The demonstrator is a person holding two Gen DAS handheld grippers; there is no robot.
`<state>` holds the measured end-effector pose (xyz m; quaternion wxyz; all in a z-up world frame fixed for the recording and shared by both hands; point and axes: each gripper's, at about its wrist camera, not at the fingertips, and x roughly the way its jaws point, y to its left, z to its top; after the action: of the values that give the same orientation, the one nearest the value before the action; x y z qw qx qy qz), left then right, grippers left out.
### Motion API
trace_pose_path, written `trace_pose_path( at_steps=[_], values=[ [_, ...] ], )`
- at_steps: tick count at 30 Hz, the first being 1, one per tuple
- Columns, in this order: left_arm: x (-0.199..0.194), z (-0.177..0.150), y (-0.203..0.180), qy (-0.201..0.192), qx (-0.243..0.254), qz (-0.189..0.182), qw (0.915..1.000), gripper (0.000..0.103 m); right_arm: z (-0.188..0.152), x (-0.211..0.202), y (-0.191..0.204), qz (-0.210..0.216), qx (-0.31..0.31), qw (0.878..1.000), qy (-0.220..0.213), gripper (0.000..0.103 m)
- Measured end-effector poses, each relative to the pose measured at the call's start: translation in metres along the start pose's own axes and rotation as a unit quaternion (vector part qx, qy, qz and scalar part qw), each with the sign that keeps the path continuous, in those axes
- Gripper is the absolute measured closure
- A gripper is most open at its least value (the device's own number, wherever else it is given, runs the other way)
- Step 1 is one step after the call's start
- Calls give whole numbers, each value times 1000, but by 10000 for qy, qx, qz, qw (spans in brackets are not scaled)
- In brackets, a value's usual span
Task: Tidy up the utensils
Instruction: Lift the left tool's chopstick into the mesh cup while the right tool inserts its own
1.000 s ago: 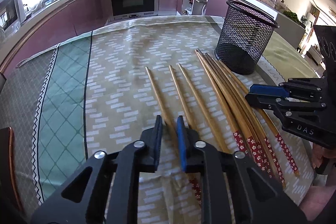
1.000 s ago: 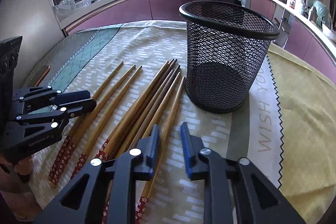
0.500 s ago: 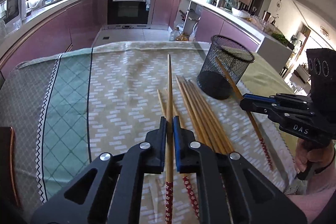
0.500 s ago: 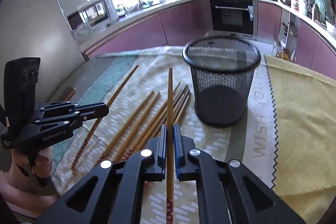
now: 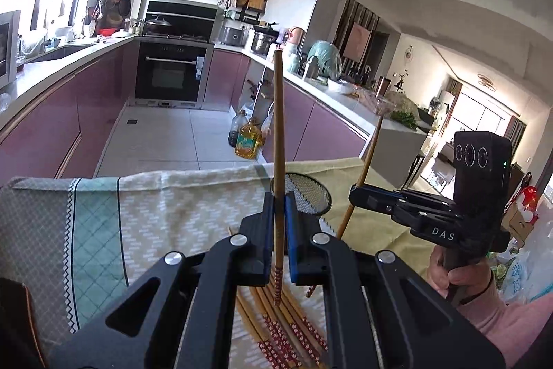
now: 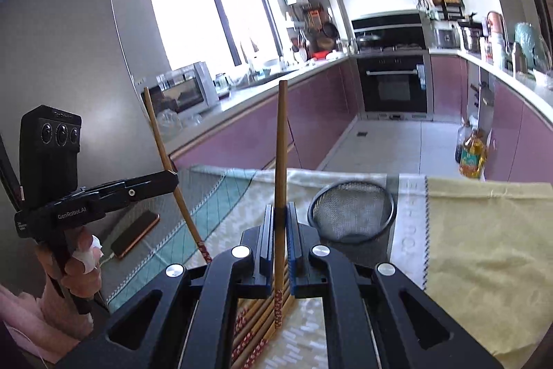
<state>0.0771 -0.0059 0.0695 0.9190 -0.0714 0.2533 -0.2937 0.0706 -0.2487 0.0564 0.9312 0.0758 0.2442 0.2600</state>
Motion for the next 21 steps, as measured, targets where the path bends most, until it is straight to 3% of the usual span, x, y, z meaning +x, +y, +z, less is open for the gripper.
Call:
trace_pose_path(
  at_steps=[6,12,16,21],
  values=[
    [20,41,-12,-402,21,-136,9991,96,41,-13,-9,-89,-159,9985,-510,97],
    [50,70,-26,-566,101,-214,9981,96,69,-16,-24,-379,-265,9951,-877,97],
    [77,74,-32,-414,117,-112,9990,96,71,-4,-39,-561,-213,9949,-808,97],
    [116,60,-31,118,167,-53,9998,96,54,25,-54,-658,-152,9974,-251,97]
  ],
)
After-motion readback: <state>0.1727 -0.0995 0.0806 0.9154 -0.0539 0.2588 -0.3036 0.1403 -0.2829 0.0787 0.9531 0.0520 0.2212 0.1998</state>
